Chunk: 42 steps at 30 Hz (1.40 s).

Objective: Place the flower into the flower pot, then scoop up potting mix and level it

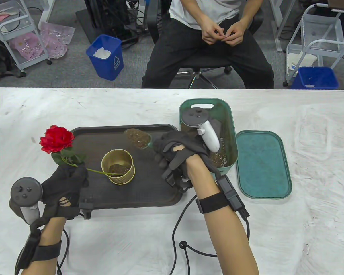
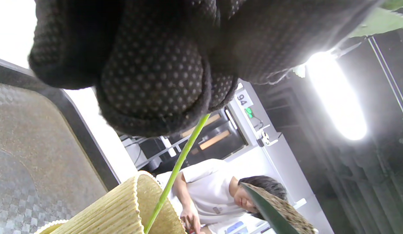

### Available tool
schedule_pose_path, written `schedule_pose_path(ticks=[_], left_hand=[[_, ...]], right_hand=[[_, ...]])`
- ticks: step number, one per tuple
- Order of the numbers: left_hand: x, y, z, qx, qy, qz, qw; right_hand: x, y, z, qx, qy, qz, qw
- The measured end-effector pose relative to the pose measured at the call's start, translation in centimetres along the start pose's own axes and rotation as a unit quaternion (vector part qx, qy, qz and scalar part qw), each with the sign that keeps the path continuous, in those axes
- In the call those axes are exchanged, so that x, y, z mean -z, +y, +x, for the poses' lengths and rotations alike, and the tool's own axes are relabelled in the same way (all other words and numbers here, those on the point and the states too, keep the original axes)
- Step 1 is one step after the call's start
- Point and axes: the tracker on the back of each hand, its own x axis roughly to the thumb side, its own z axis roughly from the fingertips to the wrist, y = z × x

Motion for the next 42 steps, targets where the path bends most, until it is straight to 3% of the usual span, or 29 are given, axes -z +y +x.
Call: schedule_pose_path(ticks=[6, 19, 24, 30, 36, 42], left_hand=[[0.0, -0.1, 0.0, -0.001, 0.000, -0.002, 1.000], [-0.1, -0.1, 0.0, 0.002, -0.003, -0.001, 1.000], [-0.1, -0.1, 0.1, 0.004, -0.004, -0.002, 1.000], [-0.1, -0.2, 0.0, 0.004, -0.002, -0.001, 1.000], [-0.1, -0.1, 0.1, 0.003, -0.002, -0.001, 1.000], [-0.2, -0.1, 0.1, 0.004, -0.002, 0.000, 1.000]], right_hand=[[1.7, 3.5, 0.4, -0.054, 0.012, 0.020, 0.998], [3.0, 7.1, 2.2, -0.213, 0.030, -0.023, 0.976], [2.4, 8.7, 3.4, -0.295, 0.008, -0.069, 0.953], [1.0, 10.1, 4.8, -0.405, -0.019, -0.120, 0.906], [-0.9, 9.2, 5.2, -0.404, -0.036, -0.138, 0.904], [-3.2, 4.2, 4.9, -0.328, -0.027, -0.164, 0.930]])
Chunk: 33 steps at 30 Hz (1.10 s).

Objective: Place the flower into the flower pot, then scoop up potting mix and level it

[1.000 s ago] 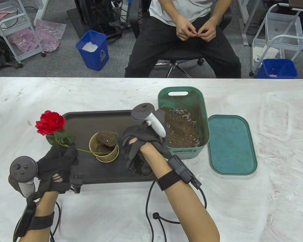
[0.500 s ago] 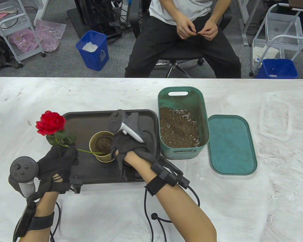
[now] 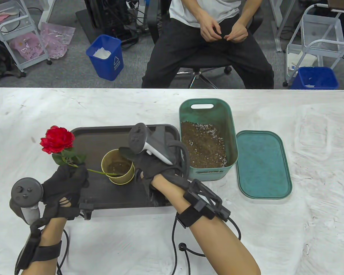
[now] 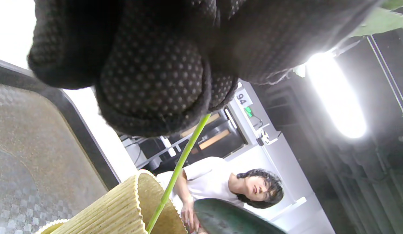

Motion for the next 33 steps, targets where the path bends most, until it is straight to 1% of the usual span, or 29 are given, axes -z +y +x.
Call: schedule_pose_path(ticks=[2, 3, 4, 5, 7, 8, 9, 11, 14, 16, 19, 20, 21, 22, 25, 29, 31, 33], left_hand=[[0.0, 0.0, 0.0, 0.000, 0.000, 0.000, 1.000], [0.0, 0.0, 0.0, 0.000, 0.000, 0.000, 1.000], [0.0, 0.0, 0.0, 0.001, -0.001, 0.000, 1.000], [0.0, 0.0, 0.0, 0.002, -0.001, 0.000, 1.000], [0.0, 0.0, 0.0, 0.002, 0.000, 0.001, 1.000], [0.0, 0.0, 0.0, 0.002, 0.000, 0.001, 1.000], [0.0, 0.0, 0.0, 0.001, 0.001, 0.001, 1.000], [0.0, 0.0, 0.0, 0.000, 0.001, 0.001, 1.000], [0.0, 0.0, 0.1, 0.000, 0.002, 0.001, 1.000], [0.0, 0.0, 0.1, -0.001, 0.002, 0.000, 1.000], [0.1, 0.0, 0.1, 0.000, 0.003, 0.000, 1.000], [0.1, 0.1, 0.1, 0.001, 0.002, 0.000, 1.000], [0.1, 0.1, 0.1, 0.002, 0.002, 0.000, 1.000], [0.1, 0.1, 0.1, 0.002, 0.002, 0.000, 1.000], [0.1, 0.1, 0.1, 0.003, 0.001, 0.001, 1.000], [0.1, 0.1, 0.0, 0.002, 0.004, 0.001, 1.000], [0.1, 0.1, 0.0, 0.001, 0.006, 0.002, 1.000], [0.1, 0.1, 0.0, 0.002, 0.006, 0.003, 1.000]], right_hand=[[-0.1, -1.7, -1.7, 0.027, 0.018, -0.016, 0.999], [-0.1, -2.1, -2.2, 0.034, 0.024, -0.020, 0.999], [-0.2, -3.4, -3.7, 0.055, 0.042, -0.033, 0.997], [-0.2, -4.0, -4.6, 0.065, 0.053, -0.041, 0.996], [-0.4, -5.7, -7.3, 0.099, 0.086, -0.064, 0.989], [-0.4, -6.0, -7.9, 0.108, 0.093, -0.070, 0.987], [-0.4, -6.8, -9.5, 0.127, 0.114, -0.083, 0.982], [-0.1, -7.5, -11.5, 0.137, 0.145, -0.095, 0.975], [0.9, -7.7, -14.4, 0.109, 0.208, -0.093, 0.968], [2.1, -7.2, -15.8, 0.066, 0.251, -0.066, 0.964], [3.8, -6.0, -16.8, 0.006, 0.295, -0.017, 0.955], [4.3, -5.4, -17.0, -0.018, 0.308, 0.006, 0.951], [4.5, -5.1, -17.1, -0.027, 0.312, 0.015, 0.950], [5.0, -4.5, -17.2, -0.053, 0.323, 0.042, 0.944], [5.5, -3.4, -17.4, -0.079, 0.330, 0.087, 0.937], [5.7, -3.0, -17.9, -0.053, 0.317, 0.111, 0.940], [5.8, -2.8, -18.3, -0.006, 0.299, 0.140, 0.944], [6.0, -2.7, -18.6, 0.038, 0.281, 0.148, 0.948]])
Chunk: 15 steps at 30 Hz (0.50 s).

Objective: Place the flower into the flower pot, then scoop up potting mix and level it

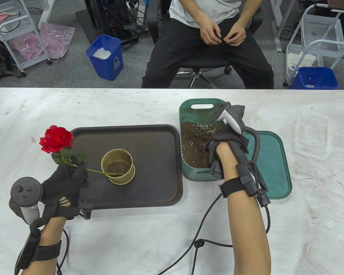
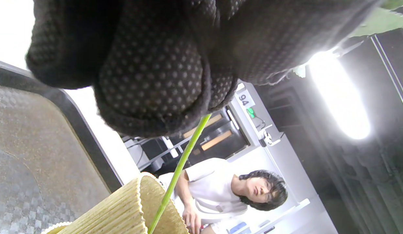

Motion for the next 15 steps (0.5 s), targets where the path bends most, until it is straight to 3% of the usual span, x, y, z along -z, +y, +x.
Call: schedule_pose_path(ticks=[15], left_hand=[[0.0, 0.1, 0.0, 0.001, 0.003, 0.002, 1.000]], right_hand=[[3.3, 2.2, 0.2, 0.176, -0.078, 0.072, 0.979]])
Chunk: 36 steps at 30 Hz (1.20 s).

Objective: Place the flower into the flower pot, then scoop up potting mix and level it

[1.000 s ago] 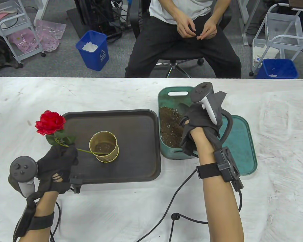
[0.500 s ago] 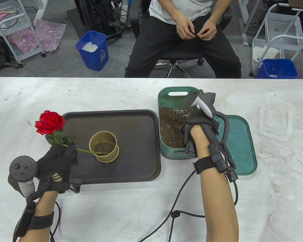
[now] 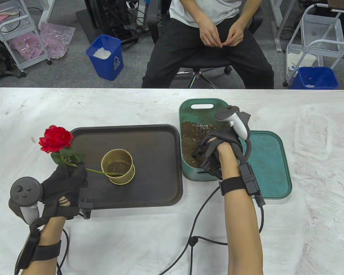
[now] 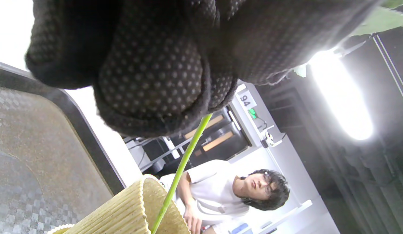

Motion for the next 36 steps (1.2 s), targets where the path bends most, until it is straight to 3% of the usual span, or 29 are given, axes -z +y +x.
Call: schedule_pose_path(ticks=[5, 14, 26, 31, 36], left_hand=[[0.1, 0.0, 0.0, 0.001, -0.002, -0.001, 1.000], [0.1, 0.0, 0.0, -0.002, -0.002, -0.002, 1.000], [0.1, 0.0, -0.1, -0.005, -0.001, -0.004, 1.000], [0.0, -0.1, -0.1, -0.009, -0.002, -0.005, 1.000], [0.0, -0.2, -0.1, -0.009, -0.003, -0.005, 1.000]], right_hand=[[-0.2, 0.0, -0.3, 0.031, -0.013, -0.003, 0.999], [-1.8, -0.7, -2.7, 0.167, -0.038, 0.002, 0.985], [-6.5, -2.2, -3.7, 0.239, -0.077, -0.052, 0.966], [-8.4, -0.9, -1.8, 0.211, -0.112, -0.039, 0.970], [-8.9, 3.2, 1.8, 0.167, -0.162, 0.019, 0.972]])
